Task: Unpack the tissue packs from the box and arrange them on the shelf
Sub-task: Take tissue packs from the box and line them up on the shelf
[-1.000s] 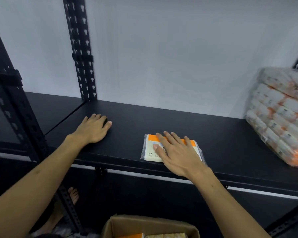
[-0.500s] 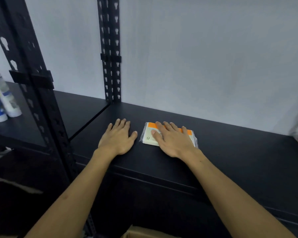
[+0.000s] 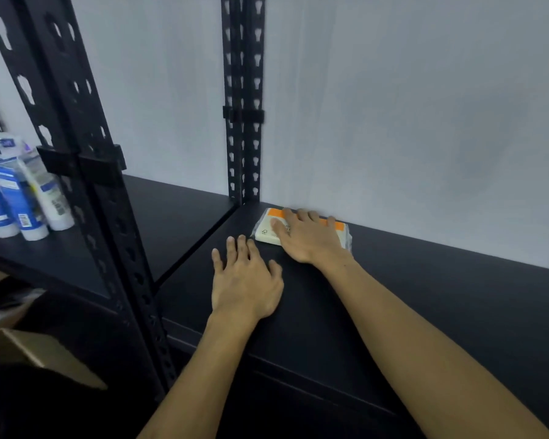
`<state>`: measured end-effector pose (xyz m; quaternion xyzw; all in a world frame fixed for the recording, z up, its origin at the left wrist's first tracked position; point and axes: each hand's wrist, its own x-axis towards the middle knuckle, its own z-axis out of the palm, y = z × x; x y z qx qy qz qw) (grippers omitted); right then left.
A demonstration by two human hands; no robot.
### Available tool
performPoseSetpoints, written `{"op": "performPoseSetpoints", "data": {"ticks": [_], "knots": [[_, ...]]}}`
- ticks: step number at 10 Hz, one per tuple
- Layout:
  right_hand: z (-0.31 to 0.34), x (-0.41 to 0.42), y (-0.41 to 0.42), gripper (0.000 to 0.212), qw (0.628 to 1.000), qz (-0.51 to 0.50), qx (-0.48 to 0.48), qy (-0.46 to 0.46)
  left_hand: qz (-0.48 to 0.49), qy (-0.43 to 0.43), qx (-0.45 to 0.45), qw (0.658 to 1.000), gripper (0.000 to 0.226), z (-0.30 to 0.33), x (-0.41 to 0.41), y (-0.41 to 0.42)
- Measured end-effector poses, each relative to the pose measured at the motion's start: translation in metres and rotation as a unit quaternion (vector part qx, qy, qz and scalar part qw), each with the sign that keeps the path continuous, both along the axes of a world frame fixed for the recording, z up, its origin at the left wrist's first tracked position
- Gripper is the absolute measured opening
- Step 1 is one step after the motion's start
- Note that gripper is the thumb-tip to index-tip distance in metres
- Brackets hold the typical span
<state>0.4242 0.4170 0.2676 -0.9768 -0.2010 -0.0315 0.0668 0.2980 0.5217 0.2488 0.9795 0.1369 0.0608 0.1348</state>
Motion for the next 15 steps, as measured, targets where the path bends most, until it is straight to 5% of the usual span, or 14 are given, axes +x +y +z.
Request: {"op": "performPoseSetpoints", "data": {"ticks": [3, 5, 15], "knots": [[0.022, 0.0, -0.01, 0.062, 0.994, 0.059, 0.089, -0.011, 0.001, 0.002, 0.007, 1.0, 0.071, 0.0, 0.002, 0.001], [0.004, -0.002, -0.038, 0.052, 0.99, 0.126, 0.065, 0.015, -0.001, 0.008, 0.006, 1.0, 0.07, 0.001, 0.001, 0.001], [-0.001, 0.03, 0.025, 0.051, 0.987, 0.113, 0.088, -0.068, -0.007, 0.053, 0.033, 0.998, 0.075, 0.002, 0.005, 0.0]]}}
